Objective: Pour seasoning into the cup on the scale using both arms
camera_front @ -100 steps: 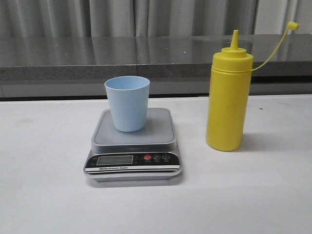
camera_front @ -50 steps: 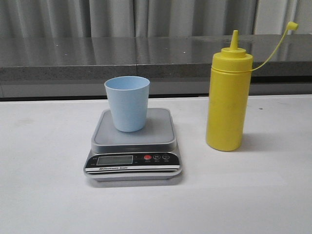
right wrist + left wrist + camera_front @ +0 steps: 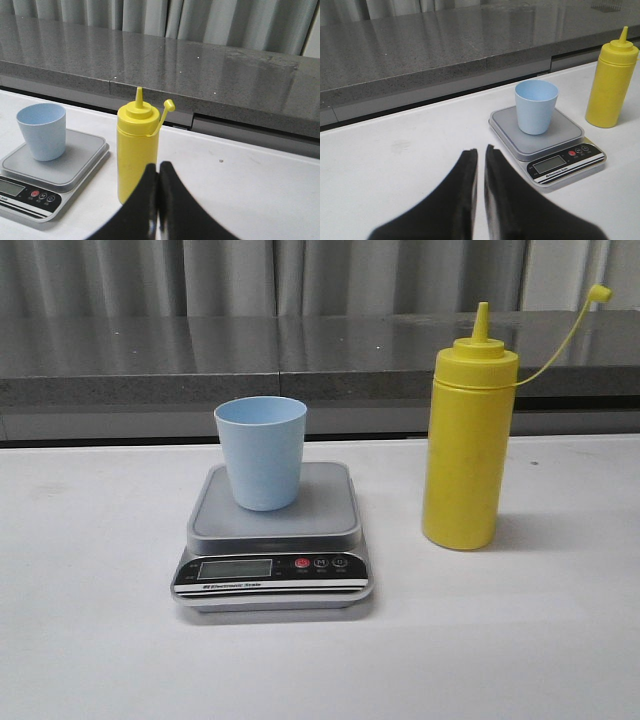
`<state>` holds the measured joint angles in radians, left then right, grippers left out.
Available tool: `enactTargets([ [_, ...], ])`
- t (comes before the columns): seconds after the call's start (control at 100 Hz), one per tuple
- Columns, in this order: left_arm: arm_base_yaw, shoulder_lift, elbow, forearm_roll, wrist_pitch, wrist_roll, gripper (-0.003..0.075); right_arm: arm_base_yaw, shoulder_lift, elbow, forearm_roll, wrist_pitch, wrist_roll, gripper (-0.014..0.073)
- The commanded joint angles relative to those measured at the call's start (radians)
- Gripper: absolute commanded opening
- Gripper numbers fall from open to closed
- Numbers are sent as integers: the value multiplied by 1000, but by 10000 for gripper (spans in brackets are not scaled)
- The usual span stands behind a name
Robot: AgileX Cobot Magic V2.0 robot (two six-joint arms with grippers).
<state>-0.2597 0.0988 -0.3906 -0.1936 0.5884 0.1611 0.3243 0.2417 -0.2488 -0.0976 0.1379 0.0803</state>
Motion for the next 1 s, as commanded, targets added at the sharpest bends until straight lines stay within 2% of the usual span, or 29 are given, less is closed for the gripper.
enactTargets([
  [0.0,2,10,-26,-9,-78,-10,38,-36,-6,1,-14,-124,-11,-67],
  [0.17,2,10,-26,-9,-78,-10,38,-156,-60,81,-14,-184,4,-67],
  [0.4,2,10,-26,-9,-78,-10,38,-296,-193,179,-14,-186,19,-67],
  [0.5,2,10,-26,-9,-78,-10,38,-315,-272,233,-13,-186,30,-67],
  [0.58,2,10,-26,-9,-78,-10,38,-316,-264,280,-6,-210,60,-67],
  [0.64,2,10,-26,-9,-78,-10,38,-316,-266,275,-5,-153,64,-67],
  [0.99,2,10,-26,-9,-78,-10,38,-316,-266,275,-2,-156,64,-67],
])
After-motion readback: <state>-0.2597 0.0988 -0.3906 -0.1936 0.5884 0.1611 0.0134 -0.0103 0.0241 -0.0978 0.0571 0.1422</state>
